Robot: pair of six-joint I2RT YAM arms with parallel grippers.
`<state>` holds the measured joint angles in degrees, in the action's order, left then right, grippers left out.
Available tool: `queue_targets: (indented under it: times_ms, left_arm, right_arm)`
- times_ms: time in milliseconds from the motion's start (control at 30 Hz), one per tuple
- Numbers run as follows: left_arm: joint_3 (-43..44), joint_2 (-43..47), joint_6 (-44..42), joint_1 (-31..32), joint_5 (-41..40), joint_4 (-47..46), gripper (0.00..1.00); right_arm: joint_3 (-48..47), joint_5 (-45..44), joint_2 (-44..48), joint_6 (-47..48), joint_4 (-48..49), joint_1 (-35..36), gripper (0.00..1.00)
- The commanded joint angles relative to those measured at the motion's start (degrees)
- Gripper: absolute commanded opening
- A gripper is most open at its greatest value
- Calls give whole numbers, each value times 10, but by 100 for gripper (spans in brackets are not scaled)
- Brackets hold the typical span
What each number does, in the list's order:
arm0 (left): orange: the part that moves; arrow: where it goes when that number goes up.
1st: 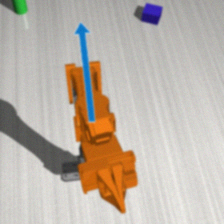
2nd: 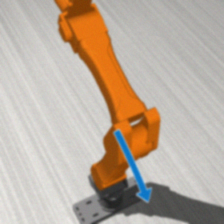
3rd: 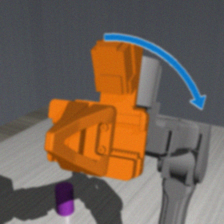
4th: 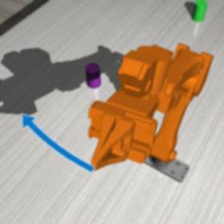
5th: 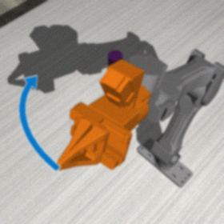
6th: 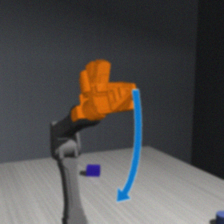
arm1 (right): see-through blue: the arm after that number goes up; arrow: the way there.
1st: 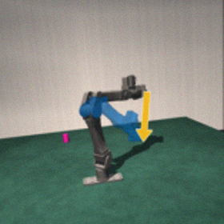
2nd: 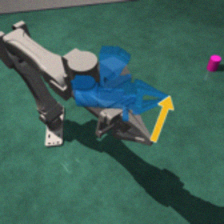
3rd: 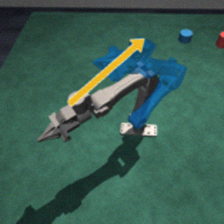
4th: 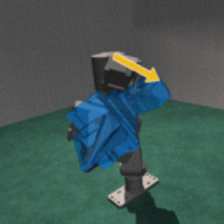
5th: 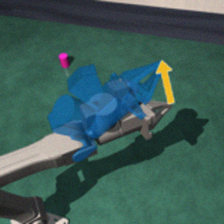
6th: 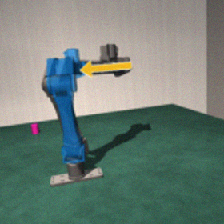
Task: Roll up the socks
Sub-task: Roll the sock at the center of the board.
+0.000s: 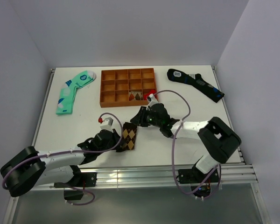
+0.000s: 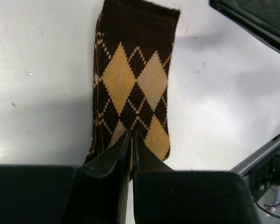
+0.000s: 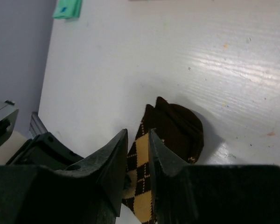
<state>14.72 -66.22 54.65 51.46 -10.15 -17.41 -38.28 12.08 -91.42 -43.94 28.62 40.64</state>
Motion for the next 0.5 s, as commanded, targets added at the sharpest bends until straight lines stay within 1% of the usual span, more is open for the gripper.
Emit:
queue_targets:
  times_ms: [0, 67, 167, 233, 333, 367, 433, 467]
  left_arm:
    - [15, 55, -15, 3, -23, 47, 12]
    - [19, 72, -15, 3, -29, 65, 13]
    - [25, 97, -2, 3, -64, 102, 15]
    - [23, 103, 2, 3, -81, 105, 16]
    - [17, 86, -5, 3, -87, 87, 18]
    - [17, 86, -6, 3, -88, 83, 18]
    - [15, 74, -16, 3, -96, 61, 18]
    - [12, 72, -18, 3, -100, 55, 19]
  right_arm:
    - [29, -6, 51, 48, 49, 0, 31]
    - [61, -10, 77, 61, 66, 6, 29]
    - [95, -39, 97, 87, 89, 36, 30]
    - [107, -70, 100, 103, 97, 73, 32]
    - [101, -116, 94, 154, 88, 135, 32]
    - [97, -120, 92, 165, 88, 151, 32]
    - [96, -166, 89, 188, 85, 190, 31]
    - [99, -171, 89, 192, 86, 198, 31]
